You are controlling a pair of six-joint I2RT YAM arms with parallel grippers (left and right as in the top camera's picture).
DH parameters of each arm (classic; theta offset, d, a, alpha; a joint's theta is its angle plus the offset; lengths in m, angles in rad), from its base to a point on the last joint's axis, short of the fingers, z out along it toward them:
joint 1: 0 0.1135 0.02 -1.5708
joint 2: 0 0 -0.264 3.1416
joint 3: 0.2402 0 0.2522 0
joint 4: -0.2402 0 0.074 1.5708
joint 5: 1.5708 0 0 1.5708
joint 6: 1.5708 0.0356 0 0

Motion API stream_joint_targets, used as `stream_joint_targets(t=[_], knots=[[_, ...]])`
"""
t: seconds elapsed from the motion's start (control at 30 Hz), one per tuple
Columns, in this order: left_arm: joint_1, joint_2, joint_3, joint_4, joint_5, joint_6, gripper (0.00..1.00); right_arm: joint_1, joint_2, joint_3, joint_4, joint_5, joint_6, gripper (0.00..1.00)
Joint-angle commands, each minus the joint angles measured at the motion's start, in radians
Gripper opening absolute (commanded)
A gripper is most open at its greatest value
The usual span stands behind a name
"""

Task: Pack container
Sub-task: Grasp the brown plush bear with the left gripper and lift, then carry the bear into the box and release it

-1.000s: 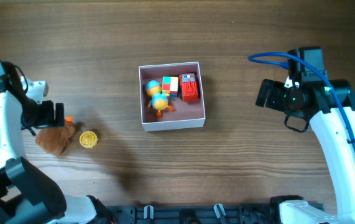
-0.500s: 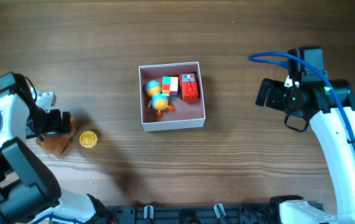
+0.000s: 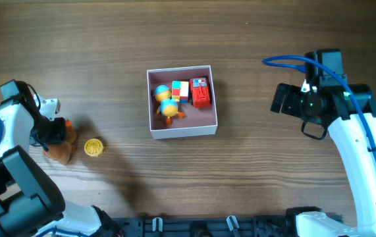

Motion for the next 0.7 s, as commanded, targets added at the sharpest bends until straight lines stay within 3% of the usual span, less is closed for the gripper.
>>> stream_joint_targets(t=[0.0, 0.23, 0.4, 0.67], knots=[[0.002, 0.015, -0.019, 0.002, 0.064, -0.025, 0.04, -0.002, 0.008, -0.006, 0.000, -0.009, -0.010, 1.00], [-0.014, -0.067, 0.014, 0.026, 0.068, -0.159, 0.04, -0.002, 0.008, -0.006, 0.002, -0.009, -0.010, 1.00], [-0.122, -0.240, 0.090, 0.022, 0.161, -0.267, 0.04, -0.002, 0.008, -0.006, 0.003, -0.009, -0.008, 1.00], [-0.614, -0.488, 0.094, 0.015, 0.175, -0.258, 0.04, -0.002, 0.008, -0.024, 0.013, -0.009, -0.008, 1.00]])
